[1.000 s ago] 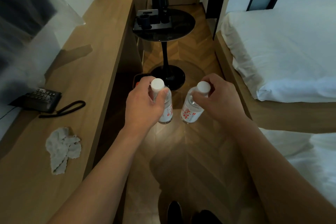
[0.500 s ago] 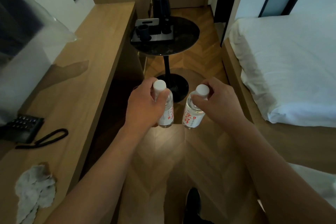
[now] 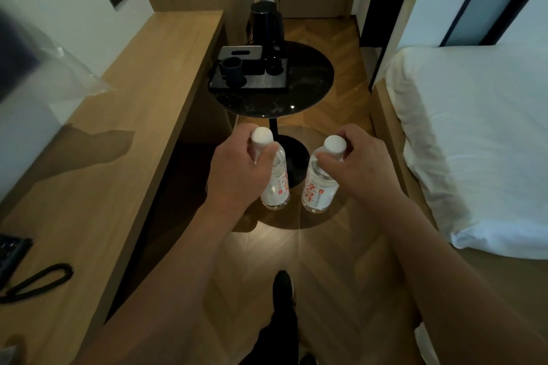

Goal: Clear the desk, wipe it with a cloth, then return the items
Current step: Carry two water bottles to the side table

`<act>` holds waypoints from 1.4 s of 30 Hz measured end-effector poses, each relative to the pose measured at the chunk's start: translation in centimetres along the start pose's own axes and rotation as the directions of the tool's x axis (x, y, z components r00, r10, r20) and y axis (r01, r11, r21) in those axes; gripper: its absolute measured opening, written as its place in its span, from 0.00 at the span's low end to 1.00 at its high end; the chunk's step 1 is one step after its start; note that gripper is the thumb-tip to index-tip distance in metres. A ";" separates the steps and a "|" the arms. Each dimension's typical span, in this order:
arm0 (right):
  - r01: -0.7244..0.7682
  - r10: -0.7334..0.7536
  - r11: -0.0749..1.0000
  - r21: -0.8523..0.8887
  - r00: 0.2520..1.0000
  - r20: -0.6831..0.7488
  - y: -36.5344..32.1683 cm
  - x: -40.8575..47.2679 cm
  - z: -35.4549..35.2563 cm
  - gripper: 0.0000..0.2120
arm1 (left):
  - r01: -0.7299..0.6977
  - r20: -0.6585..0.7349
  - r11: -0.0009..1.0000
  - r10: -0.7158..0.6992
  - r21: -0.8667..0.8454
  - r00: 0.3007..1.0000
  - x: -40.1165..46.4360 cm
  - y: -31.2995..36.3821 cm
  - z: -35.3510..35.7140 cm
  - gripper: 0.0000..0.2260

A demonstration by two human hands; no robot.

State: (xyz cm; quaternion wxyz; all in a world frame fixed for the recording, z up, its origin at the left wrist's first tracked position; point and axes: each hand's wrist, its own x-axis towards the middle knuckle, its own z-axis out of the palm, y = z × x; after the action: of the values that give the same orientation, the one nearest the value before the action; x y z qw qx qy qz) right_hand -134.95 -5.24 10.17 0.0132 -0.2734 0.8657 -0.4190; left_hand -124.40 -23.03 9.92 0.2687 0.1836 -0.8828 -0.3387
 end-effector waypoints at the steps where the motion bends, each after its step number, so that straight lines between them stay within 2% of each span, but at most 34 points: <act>1: -0.005 0.005 1.000 -0.003 1.000 0.001 0.3 1.2 0.4 0.13 | -0.006 0.001 1.000 0.006 0.002 1.000 1.2 -0.6 0.5 0.13; 11: -0.051 0.050 0.999 -0.015 0.998 -0.038 1.7 14.9 3.0 0.15 | -0.050 0.056 0.998 0.053 -0.046 0.997 15.6 -4.4 3.5 0.12; 18: -0.069 0.068 0.997 -0.031 0.997 -0.046 3.3 20.8 3.9 0.14 | -0.058 0.045 0.996 0.061 -0.075 0.997 21.4 -6.3 5.6 0.10; 26: -0.077 0.077 0.997 -0.027 0.997 0.008 6.8 28.2 5.6 0.14 | -0.018 0.080 0.999 0.021 -0.034 0.997 27.4 -8.4 9.8 0.11; 42: -0.100 0.095 0.995 0.027 0.987 0.126 13.9 47.7 6.2 0.15 | 0.048 0.021 0.999 -0.047 -0.017 0.999 44.1 -10.0 18.0 0.12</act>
State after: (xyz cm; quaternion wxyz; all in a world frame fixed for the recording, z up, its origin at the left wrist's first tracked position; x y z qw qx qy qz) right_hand -180.39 -25.84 5.84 0.0922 -0.2560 0.8684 -0.4145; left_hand -168.49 -43.41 7.11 0.2529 0.1986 -0.8780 -0.3546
